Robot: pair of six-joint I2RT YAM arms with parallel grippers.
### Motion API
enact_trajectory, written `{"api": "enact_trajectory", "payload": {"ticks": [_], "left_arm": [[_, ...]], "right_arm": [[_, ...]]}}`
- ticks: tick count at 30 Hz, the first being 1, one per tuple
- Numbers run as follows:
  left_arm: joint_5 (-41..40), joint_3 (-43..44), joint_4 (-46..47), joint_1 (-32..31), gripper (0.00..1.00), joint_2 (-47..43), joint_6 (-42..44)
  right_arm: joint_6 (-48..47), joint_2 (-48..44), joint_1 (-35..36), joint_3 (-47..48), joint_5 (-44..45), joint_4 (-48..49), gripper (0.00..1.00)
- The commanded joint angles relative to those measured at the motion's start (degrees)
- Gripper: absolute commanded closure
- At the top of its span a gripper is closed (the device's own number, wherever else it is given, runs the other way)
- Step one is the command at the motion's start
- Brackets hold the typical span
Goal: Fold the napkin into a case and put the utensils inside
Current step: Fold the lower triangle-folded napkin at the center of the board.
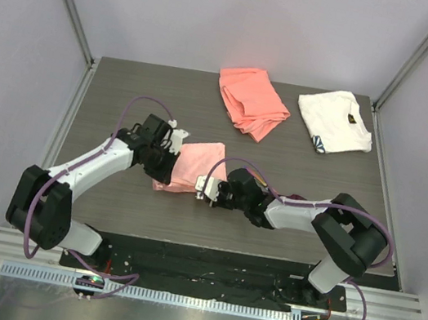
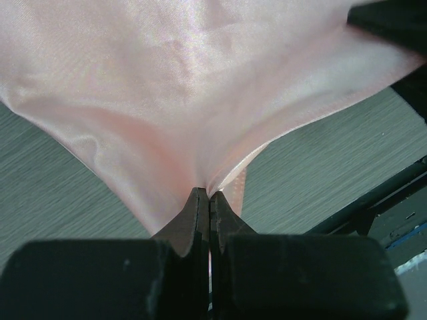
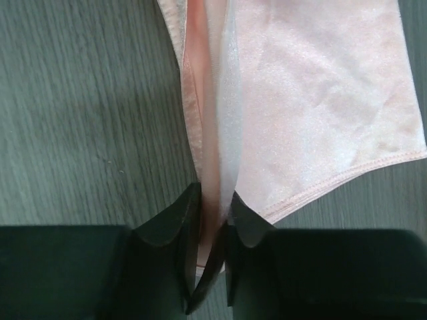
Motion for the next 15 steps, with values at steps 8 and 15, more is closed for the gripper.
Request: {"api": "enact_trajectory", "payload": {"ticks": [8, 15], "left_arm": [[-1.2, 3.9, -0.1, 3.5, 0.96, -0.2, -3.2], [1.5, 5.5, 0.9, 7.4, 0.77, 1.7, -7.2]], "right_arm": [[12.8, -1.3, 0.1, 10.4, -14.3, -17.8, 0.99], [20.6, 1.4, -1.1, 12.5, -24.5, -21.4, 0.99]]}}
